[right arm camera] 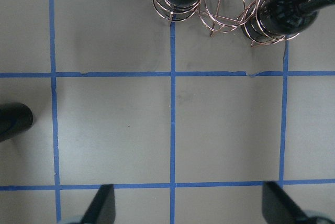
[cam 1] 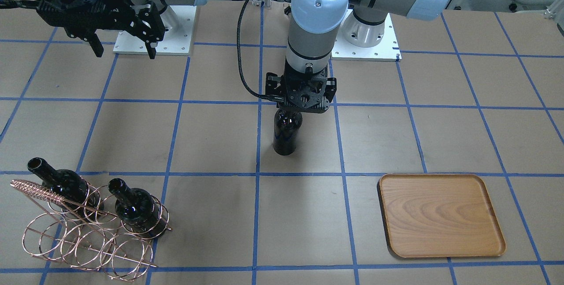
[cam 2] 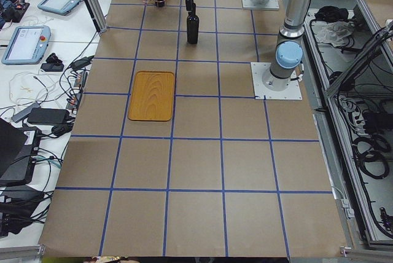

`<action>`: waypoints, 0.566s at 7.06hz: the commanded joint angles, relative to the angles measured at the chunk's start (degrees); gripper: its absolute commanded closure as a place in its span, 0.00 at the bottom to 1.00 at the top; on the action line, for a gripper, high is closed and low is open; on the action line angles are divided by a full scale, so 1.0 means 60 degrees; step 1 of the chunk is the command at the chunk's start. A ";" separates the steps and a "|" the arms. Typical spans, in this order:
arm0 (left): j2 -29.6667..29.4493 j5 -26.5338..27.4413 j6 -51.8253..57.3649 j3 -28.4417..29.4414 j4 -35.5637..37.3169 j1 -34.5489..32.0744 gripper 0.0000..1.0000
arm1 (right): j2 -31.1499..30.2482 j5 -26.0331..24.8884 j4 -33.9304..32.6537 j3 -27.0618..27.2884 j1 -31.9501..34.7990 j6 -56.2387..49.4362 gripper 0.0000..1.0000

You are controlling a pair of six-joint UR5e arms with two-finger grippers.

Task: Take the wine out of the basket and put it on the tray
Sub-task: 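Lower the left gripper over the standing bottle's neck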

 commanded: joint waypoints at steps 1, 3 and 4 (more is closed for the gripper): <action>-0.0018 -0.0015 0.0030 -0.0025 0.0009 -0.0002 0.36 | -0.0016 -0.0007 0.0048 0.0009 -0.0137 -0.0037 0.00; -0.0018 -0.0030 0.0001 -0.0287 0.0038 -0.0017 0.42 | -0.0016 -0.0022 0.0033 0.0009 -0.0152 -0.0037 0.00; -0.0003 -0.0247 -0.0013 -0.0303 0.0038 -0.0017 0.44 | -0.0016 -0.0022 0.0048 0.0009 -0.0166 -0.0037 0.00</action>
